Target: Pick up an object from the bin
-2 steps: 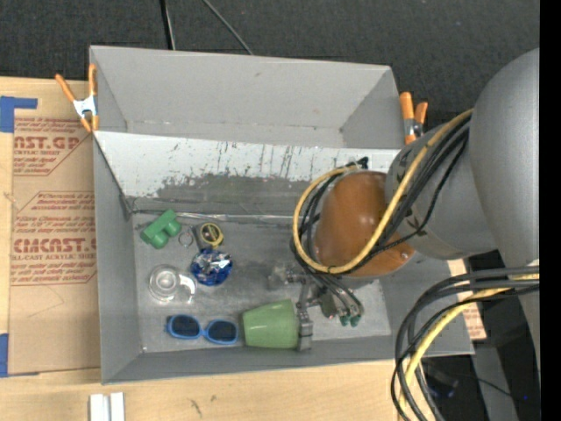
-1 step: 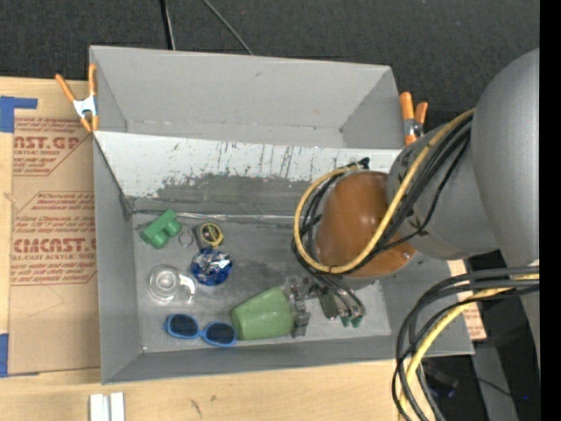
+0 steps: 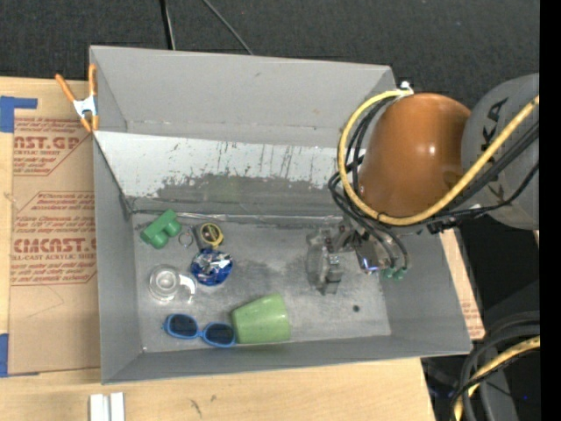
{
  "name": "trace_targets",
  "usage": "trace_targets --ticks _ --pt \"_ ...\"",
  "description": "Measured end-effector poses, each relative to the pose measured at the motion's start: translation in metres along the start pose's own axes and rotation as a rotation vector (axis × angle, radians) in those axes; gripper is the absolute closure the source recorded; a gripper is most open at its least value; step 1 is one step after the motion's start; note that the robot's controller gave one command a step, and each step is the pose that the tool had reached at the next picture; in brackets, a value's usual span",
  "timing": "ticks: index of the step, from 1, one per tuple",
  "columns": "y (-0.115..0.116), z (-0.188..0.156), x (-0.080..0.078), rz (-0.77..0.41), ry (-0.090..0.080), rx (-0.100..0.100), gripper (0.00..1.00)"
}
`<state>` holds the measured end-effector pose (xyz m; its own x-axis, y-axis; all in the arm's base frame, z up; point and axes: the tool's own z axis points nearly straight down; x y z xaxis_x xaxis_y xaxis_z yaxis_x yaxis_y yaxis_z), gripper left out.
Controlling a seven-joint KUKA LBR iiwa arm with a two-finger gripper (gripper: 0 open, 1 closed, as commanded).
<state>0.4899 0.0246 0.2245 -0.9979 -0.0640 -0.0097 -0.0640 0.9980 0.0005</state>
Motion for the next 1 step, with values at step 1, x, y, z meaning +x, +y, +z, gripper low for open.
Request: trace_targets --ticks 1 --pt "-0.015 0.0466 0.0092 -0.126 0.012 0.0 1.0"
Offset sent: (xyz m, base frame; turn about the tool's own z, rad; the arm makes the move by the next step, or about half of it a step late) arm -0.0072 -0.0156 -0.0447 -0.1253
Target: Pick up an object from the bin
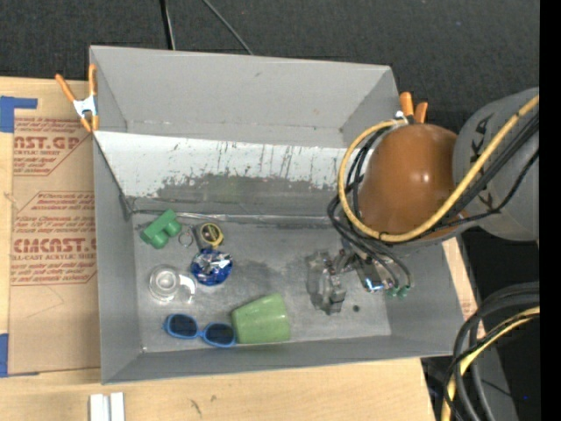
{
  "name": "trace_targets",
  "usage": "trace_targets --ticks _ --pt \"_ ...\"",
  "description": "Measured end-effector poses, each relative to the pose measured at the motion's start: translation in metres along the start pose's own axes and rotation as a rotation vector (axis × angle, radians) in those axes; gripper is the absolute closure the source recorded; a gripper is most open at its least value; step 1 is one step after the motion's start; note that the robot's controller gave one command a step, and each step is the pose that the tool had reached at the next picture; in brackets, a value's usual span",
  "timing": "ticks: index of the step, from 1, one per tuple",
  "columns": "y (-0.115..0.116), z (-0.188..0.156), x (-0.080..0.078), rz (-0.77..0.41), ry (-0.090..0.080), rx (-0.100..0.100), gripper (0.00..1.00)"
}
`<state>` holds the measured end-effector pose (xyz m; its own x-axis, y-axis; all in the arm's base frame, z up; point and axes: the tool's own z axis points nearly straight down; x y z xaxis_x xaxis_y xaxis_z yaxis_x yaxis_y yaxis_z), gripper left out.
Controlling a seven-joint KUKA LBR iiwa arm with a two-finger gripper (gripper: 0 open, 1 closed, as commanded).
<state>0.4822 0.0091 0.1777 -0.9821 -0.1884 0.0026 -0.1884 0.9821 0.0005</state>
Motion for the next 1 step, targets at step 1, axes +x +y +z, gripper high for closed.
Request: trace_targets --ticks 1 --pt "0.033 0.0597 -0.0144 0.095 0.002 -0.002 1.0"
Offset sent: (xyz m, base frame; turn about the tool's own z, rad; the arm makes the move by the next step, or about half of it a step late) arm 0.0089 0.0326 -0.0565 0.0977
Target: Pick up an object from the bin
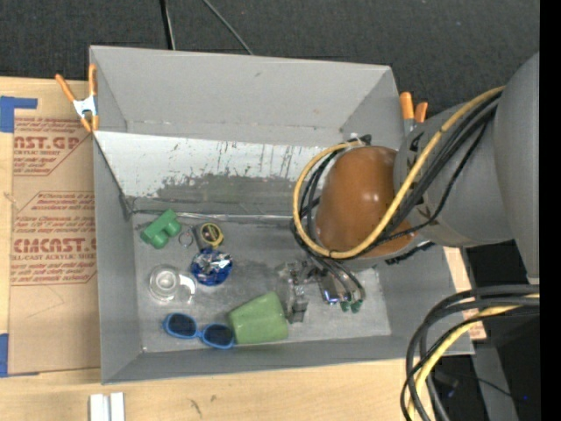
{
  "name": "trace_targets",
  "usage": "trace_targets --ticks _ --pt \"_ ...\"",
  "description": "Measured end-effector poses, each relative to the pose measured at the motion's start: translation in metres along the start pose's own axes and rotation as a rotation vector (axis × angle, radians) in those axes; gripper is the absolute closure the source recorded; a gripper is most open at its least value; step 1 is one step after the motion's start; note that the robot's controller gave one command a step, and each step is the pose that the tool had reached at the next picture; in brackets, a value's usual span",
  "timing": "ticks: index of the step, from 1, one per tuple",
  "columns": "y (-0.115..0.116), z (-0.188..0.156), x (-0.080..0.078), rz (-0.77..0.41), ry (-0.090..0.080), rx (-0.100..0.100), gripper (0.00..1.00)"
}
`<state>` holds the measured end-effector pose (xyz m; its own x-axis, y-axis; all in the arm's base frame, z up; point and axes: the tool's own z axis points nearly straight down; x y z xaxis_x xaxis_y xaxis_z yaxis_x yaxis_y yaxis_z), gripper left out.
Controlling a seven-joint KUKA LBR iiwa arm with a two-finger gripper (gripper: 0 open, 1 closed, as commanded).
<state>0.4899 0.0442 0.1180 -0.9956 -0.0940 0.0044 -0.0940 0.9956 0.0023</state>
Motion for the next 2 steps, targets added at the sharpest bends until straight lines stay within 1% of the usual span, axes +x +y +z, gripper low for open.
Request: trace_targets --ticks 1,2 --pt "-0.002 -0.003 -0.001 0.001 -0.004 0.001 0.0" --pt "-0.001 0.03 0.005 -0.048 -0.001 0.002 0.0"
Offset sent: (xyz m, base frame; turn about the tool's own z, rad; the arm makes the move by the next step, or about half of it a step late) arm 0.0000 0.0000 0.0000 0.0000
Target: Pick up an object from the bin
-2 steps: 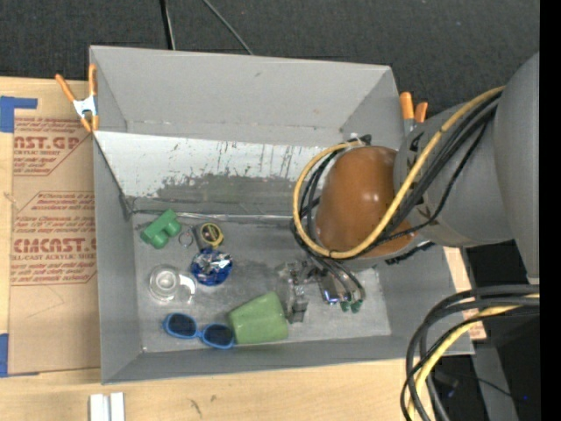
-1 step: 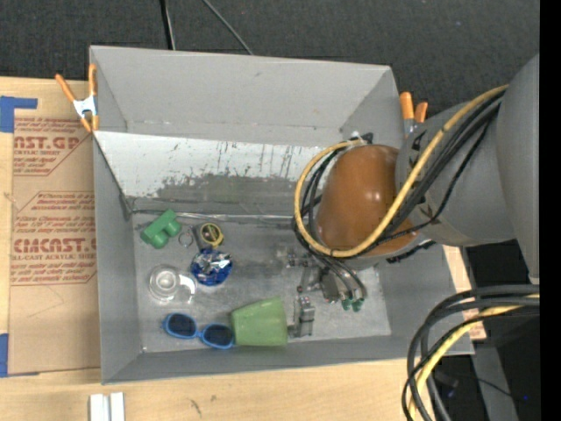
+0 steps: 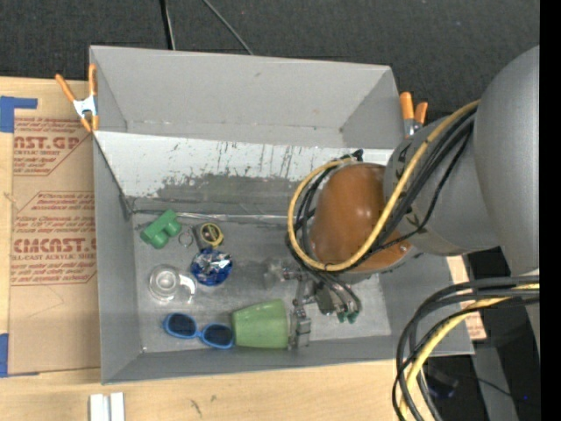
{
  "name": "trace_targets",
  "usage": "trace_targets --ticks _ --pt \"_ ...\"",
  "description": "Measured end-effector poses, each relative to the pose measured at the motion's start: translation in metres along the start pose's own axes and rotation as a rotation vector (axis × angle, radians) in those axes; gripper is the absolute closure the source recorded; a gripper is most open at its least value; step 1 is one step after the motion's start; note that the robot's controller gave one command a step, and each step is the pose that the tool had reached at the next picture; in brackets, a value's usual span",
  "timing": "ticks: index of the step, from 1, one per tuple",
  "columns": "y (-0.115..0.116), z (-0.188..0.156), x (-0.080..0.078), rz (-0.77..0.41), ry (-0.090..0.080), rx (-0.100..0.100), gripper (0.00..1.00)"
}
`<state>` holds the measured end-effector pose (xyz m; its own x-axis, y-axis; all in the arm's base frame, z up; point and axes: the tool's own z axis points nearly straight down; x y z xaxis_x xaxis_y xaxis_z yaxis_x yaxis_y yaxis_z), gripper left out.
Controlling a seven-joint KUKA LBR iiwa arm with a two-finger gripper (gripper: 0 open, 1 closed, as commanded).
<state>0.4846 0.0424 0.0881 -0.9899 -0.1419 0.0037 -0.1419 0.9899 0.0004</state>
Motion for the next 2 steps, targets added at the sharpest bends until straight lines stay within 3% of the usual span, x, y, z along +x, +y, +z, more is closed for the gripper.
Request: trace_targets --ticks 1,2 --pt "0.0025 0.0108 0.0024 -0.051 -0.009 0.001 0.0" --pt "0.0026 0.0114 0.0035 -0.051 -0.006 0.001 1.0"
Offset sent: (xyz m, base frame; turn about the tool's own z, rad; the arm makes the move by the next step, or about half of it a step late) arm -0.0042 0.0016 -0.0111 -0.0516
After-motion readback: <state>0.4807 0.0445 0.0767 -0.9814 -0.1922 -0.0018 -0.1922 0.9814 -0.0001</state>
